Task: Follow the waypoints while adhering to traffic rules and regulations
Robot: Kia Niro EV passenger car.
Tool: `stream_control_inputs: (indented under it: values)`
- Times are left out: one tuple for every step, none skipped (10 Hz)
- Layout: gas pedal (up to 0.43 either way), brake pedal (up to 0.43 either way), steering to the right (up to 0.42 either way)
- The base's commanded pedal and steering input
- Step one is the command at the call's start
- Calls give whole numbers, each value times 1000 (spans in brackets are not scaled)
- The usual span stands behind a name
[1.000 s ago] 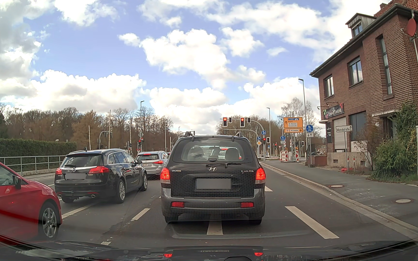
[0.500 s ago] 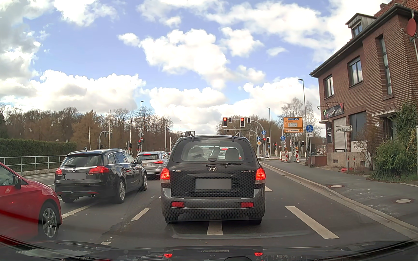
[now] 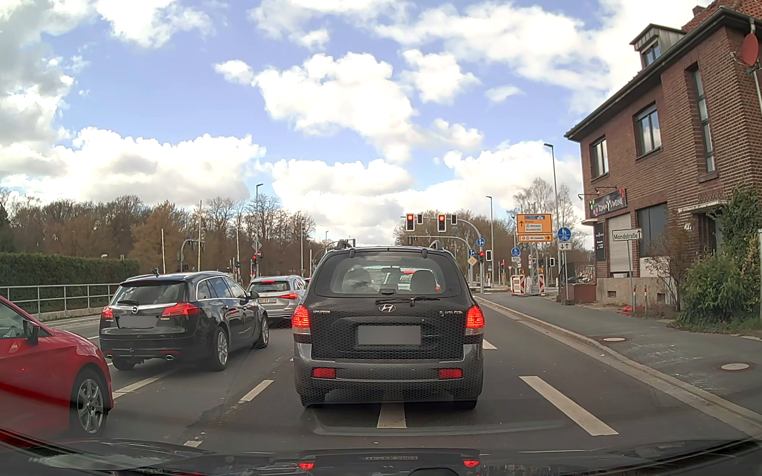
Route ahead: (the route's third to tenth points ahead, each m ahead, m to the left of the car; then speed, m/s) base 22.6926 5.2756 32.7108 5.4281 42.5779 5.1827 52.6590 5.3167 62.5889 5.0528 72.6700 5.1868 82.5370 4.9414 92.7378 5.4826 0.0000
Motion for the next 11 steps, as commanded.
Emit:
stream_control_inputs:
  values:
    - [0,232,-2]
    - [0,232,-2]
    - [0,232,-2]
    - [0,232,-2]
    - [0,232,-2]
    - [0,232,-2]
    - [0,232,-2]
    - [0,232,-2]
    - [0,232,-2]
    - [0,238,-2]
    - [0,232,-2]
